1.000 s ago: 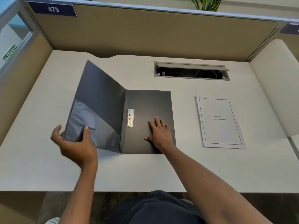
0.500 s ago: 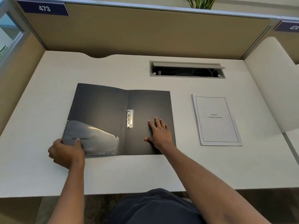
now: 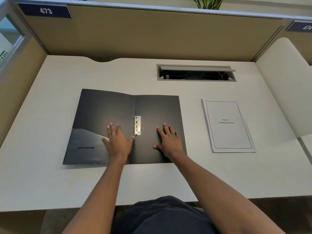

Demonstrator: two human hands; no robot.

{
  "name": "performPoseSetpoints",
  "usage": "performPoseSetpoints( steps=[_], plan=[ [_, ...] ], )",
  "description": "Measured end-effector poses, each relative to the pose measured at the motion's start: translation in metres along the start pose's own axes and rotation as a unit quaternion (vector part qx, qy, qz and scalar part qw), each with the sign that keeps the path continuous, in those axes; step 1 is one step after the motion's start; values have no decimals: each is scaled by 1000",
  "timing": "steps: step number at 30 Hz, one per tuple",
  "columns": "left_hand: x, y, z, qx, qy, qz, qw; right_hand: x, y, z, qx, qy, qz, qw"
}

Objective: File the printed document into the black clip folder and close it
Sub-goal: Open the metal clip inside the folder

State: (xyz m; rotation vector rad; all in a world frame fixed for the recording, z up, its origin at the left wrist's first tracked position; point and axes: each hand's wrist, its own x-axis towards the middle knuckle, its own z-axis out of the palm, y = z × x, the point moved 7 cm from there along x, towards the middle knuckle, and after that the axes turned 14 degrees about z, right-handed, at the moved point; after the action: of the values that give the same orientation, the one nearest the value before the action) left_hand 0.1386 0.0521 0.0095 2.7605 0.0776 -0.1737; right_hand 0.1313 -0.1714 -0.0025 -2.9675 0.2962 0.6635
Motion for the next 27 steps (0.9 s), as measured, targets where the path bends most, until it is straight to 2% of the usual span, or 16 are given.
performPoseSetpoints(
  steps=[3, 9, 14, 16, 27],
  plan=[
    [14, 16, 4, -1, -13, 28, 1000, 1, 0, 1, 0, 3, 0, 1000],
    [23, 18, 14, -11, -78, -17, 997, 6, -9, -5, 9, 28, -12, 999],
    [25, 18, 18, -19, -86, -21, 996, 14, -37, -22, 148, 39, -5, 988],
    [25, 19, 21, -15, -90, -21, 996, 20, -51, -26, 170, 32, 3, 985],
    [26, 18, 28, -4, -93, -17, 996, 27, -78, -21, 106, 70, 67, 990]
  ],
)
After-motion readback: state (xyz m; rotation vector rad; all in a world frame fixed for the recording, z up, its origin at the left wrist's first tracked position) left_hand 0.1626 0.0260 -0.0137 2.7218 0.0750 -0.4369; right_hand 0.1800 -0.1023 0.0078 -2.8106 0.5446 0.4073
